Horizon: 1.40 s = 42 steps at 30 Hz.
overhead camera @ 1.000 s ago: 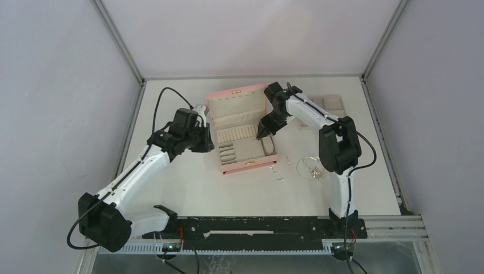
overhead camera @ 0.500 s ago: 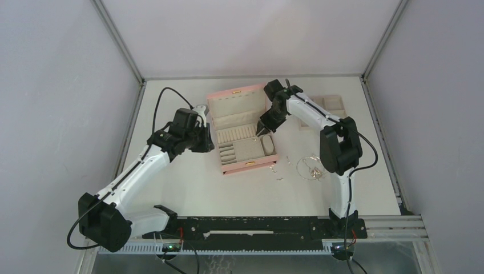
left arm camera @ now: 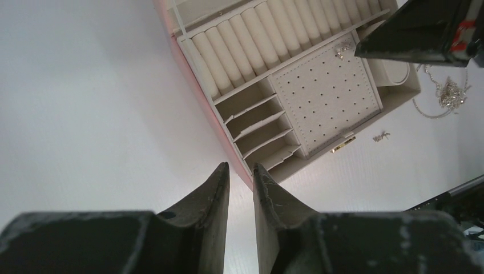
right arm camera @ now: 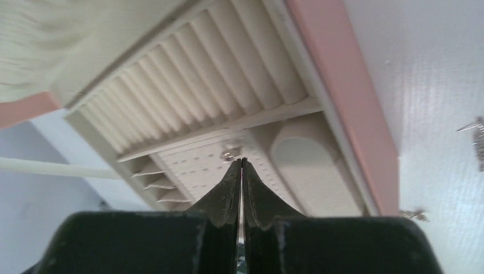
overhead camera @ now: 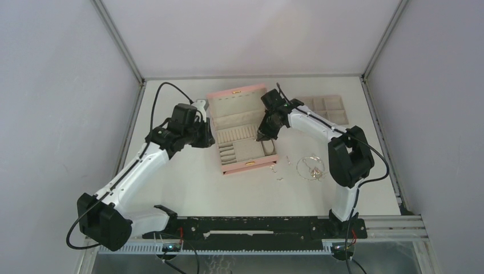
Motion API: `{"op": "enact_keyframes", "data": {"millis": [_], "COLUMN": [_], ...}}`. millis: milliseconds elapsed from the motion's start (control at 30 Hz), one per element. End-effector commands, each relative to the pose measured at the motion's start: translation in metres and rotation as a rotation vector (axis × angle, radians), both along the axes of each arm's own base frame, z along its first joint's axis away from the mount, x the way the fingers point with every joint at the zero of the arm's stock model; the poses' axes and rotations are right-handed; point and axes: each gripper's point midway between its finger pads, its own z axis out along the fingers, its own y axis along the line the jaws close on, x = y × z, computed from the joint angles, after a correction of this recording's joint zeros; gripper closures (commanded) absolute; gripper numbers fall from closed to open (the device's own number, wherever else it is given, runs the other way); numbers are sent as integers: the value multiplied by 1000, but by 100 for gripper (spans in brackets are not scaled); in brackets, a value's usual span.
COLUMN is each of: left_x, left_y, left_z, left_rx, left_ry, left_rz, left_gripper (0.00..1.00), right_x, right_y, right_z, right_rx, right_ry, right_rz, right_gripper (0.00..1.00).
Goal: Organize the mixed jewelry
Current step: Place the jewelry in the jewelry box.
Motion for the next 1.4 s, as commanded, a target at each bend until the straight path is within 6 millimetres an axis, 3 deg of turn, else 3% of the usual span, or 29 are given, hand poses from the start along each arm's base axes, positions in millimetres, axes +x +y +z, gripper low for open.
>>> {"op": "enact_keyframes", "data": {"millis": [0,367,700,1367], "left_x": [13,20,23,21], "left_y": [-8,-9,-9,-8], "left_z": [22,21,21,17], "left_rx": [-15,1,10,18], "left_ry": [-57,-63,-68,-59], "left_rz": [-23,-23,-24,-30], "left_gripper": [73,73,73,73], "right_x": [8,16,24,8], "right_y": [-1,4,14,8], "right_z": [17,30,24,4], "right_rx": [-41,-42,-38,-59], "right_ry": [-211,-307,-281,-216], "right_rz": [87,108,129,134], "right_gripper": [92,96,100,100]}}
